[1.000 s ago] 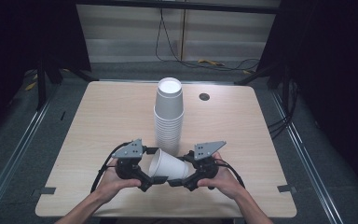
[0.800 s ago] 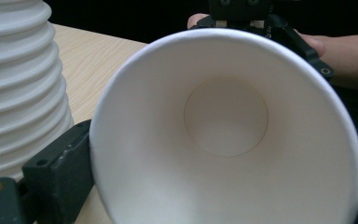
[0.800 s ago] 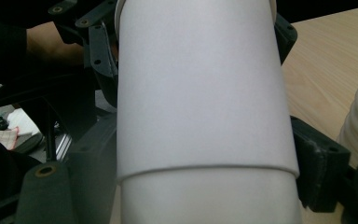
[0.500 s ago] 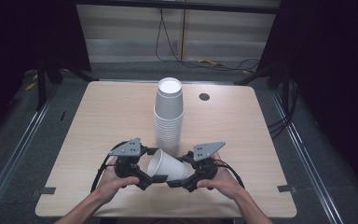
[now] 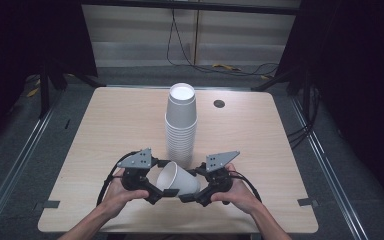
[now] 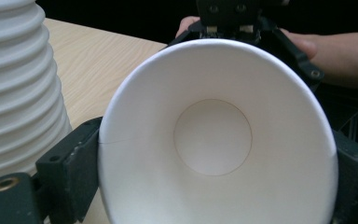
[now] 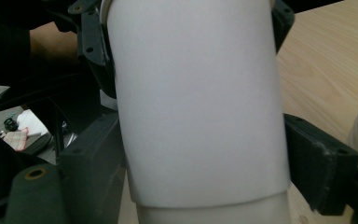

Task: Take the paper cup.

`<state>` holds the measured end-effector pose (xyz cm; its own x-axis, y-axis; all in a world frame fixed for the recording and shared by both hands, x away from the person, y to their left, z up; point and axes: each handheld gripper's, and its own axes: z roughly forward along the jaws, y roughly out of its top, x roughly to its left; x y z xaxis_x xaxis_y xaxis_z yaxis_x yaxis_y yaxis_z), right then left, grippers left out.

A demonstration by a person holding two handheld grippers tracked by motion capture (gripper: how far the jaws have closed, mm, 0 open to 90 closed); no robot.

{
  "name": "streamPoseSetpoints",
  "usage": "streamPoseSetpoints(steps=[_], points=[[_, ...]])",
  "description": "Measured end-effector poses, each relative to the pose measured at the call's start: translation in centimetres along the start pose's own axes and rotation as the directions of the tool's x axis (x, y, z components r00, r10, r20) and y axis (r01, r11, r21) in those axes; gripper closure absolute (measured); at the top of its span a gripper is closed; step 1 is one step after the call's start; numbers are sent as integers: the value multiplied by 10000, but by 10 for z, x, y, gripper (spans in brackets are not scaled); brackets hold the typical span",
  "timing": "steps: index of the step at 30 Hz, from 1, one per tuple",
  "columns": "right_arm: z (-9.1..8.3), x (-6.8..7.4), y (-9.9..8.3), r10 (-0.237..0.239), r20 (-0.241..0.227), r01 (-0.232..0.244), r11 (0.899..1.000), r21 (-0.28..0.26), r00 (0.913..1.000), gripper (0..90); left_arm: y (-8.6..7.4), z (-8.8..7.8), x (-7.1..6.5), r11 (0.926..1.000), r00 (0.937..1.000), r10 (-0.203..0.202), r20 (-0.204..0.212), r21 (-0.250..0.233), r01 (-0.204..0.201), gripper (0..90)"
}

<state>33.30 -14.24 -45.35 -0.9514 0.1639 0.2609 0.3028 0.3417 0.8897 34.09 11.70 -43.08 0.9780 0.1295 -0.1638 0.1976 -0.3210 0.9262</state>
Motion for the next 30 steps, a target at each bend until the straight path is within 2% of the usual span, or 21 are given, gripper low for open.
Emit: streamPoseSetpoints(steps=[2, 8, 16, 23, 25, 28, 30], points=[[-2, -1, 1, 158, 48, -158, 9999, 28, 9999, 159, 0, -1, 1, 10000, 10000, 18, -42, 66, -18, 87], [-6, -1, 2, 171, 303, -176, 9997, 141, 9994, 143, 2, -5, 1, 9997, 9996, 172, -243, 151, -169, 87], [-13, 2, 3, 126, 948, -149, 9996, 232, 9954, 137, 3, -7, 3, 9989, 9984, -26, -571, 471, 53, 88], [-19, 5, -3, 145, 1551, -193, 9994, 293, 9878, 139, 2, -10, 5, 9986, 9972, -230, -713, 462, 263, 87], [-19, 4, -2, 80, 1697, -138, 9994, 327, 9855, 140, 1, -11, 6, 9978, 9956, -187, -922, 622, 245, 87], [-21, 4, -2, 95, 2008, -141, 9997, 214, 9796, 139, 1, -15, 7, 9969, 9931, -409, -1096, 624, 479, 86], [-23, 3, -3, 195, 2308, -211, 9998, 46, 9728, 138, 0, -18, 8, 9959, 9906, -286, -1340, 814, 398, 86]])
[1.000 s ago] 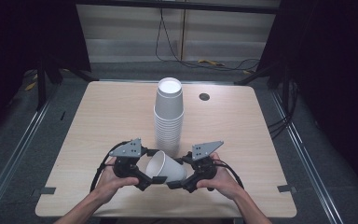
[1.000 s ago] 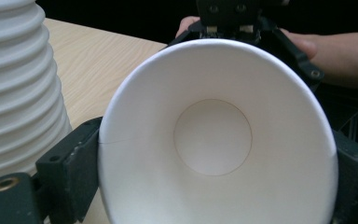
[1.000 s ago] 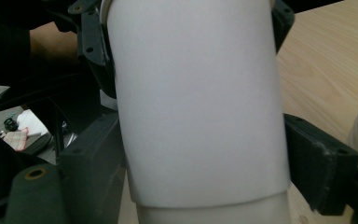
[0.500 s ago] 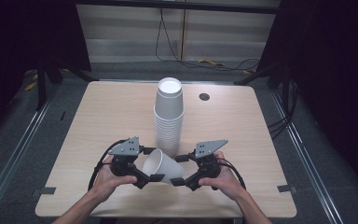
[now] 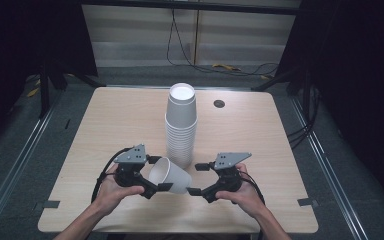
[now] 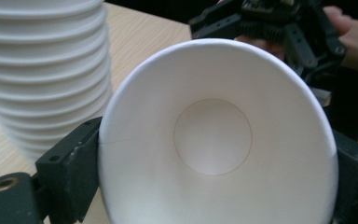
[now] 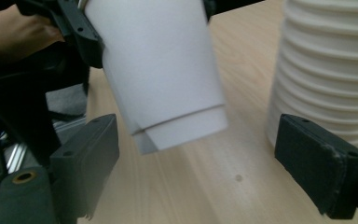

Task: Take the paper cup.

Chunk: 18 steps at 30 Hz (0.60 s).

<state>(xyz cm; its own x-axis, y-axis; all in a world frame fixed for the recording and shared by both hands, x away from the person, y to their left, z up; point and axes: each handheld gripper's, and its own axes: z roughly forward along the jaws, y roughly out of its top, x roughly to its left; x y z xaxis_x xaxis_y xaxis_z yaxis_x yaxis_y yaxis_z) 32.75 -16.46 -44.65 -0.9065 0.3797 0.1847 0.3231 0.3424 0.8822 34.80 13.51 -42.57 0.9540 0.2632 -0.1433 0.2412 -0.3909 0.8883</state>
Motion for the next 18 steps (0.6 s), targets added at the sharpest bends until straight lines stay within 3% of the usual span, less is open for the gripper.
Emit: streamPoseSetpoints(steps=[3, 5, 10, 18], points=[[-5, -3, -1, 127, 518, -116, 9997, -209, 9986, 138, 0, -6, 5, 9999, 9999, -132, -107, 86, 133, 86], [-7, -6, -1, 278, 673, -260, 9993, -270, 9973, 138, 0, -12, 9, 9996, 9997, -242, -19, 175, 242, 84], [-16, -8, -2, 342, 1075, -296, 9986, -443, 9936, 140, 0, -26, 20, 9989, 9983, -456, -372, 109, 461, 83], [-21, -9, -7, 388, 1427, -318, 9982, -508, 9890, 137, -2, -39, 34, 9972, 9891, -681, -1303, 226, 716, 80]])
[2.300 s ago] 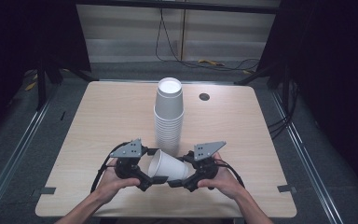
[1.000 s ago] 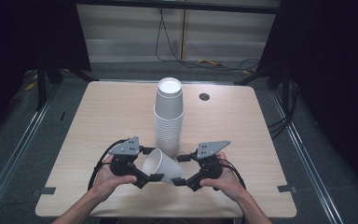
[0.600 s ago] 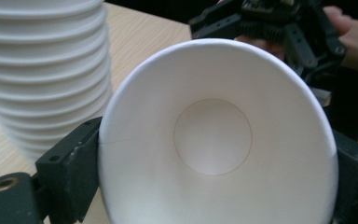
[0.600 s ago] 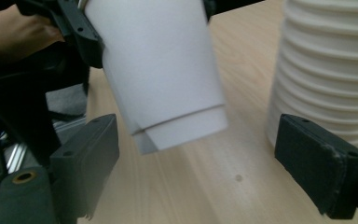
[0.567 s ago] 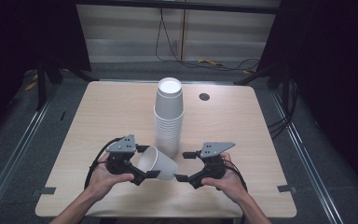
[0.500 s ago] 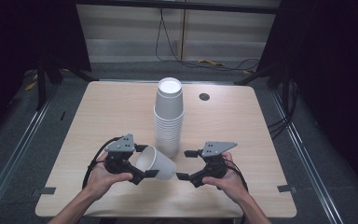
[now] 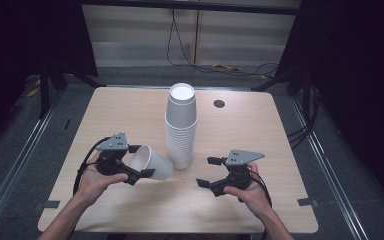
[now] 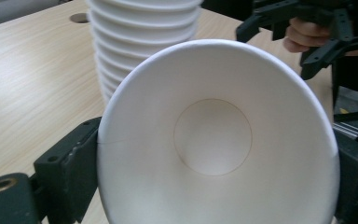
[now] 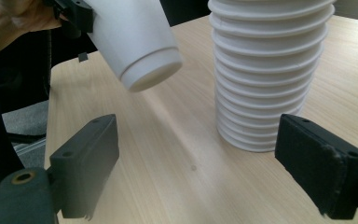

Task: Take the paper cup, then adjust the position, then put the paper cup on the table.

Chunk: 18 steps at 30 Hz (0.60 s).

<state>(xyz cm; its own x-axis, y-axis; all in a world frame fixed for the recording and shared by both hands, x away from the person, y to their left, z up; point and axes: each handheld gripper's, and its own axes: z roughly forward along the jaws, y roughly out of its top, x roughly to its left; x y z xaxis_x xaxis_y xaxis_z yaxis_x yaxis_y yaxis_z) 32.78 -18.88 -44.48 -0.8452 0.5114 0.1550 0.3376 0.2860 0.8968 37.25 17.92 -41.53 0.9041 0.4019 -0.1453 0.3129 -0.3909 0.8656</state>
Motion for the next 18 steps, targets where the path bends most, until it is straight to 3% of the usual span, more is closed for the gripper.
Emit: streamPoseSetpoints(steps=[7, 13, 18], points=[[-1, -2, -3, 94, 162, -96, 9999, 76, 9998, 137, -3, -6, 10, 9995, 9977, -152, -663, 251, 169, 78], [-2, -3, -3, 94, 164, -95, 9999, 61, 9998, 138, -4, -8, 21, 9975, 9904, -141, -1373, 661, 234, 78], [-2, -5, -3, 136, 281, -135, 9999, -10, 9995, 138, -3, -11, 29, 9951, 9874, -70, -1583, 964, 225, 79]])
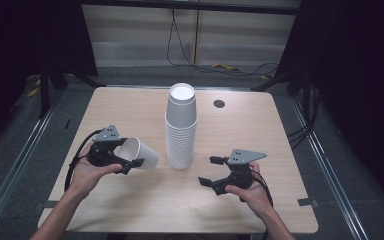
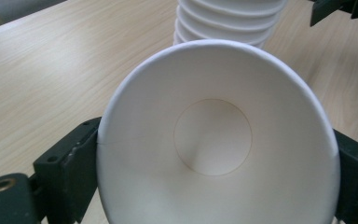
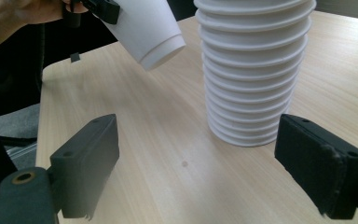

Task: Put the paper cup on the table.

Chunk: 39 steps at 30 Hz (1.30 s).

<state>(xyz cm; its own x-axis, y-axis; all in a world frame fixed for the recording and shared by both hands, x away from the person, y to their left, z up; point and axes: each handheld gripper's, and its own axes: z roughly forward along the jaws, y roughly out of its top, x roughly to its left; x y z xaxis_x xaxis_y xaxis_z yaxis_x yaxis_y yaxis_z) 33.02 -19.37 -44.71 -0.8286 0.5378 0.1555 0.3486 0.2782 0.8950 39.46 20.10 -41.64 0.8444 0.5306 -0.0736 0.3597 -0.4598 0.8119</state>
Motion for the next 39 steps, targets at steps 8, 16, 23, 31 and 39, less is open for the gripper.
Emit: streamPoseSetpoints(steps=[8, 16, 23, 31, 39], points=[[5, -5, -3, 101, 177, -102, 9999, 56, 9998, 137, -5, 3, 17, 9981, 9976, -442, -528, 410, 464, 79], [1, -9, -5, 108, 786, -85, 9995, -295, 9969, 135, 1, 12, 35, 9956, 9943, -530, -924, 718, 598, 79], [-14, -13, -8, 108, 1984, 50, 9969, -789, 9801, 135, 7, 24, 40, 9902, 9910, -69, -1335, 1377, 255, 79], [-20, -15, -9, 216, 2273, -10, 9959, -905, 9736, 135, 2, 33, 46, 9754, 9884, 153, -1508, 2199, 184, 78], [-15, -10, -10, 6, 2133, 137, 9978, -655, 9770, 135, 6, 35, 46, 9630, 9849, 265, -1710, 2687, 207, 76]])
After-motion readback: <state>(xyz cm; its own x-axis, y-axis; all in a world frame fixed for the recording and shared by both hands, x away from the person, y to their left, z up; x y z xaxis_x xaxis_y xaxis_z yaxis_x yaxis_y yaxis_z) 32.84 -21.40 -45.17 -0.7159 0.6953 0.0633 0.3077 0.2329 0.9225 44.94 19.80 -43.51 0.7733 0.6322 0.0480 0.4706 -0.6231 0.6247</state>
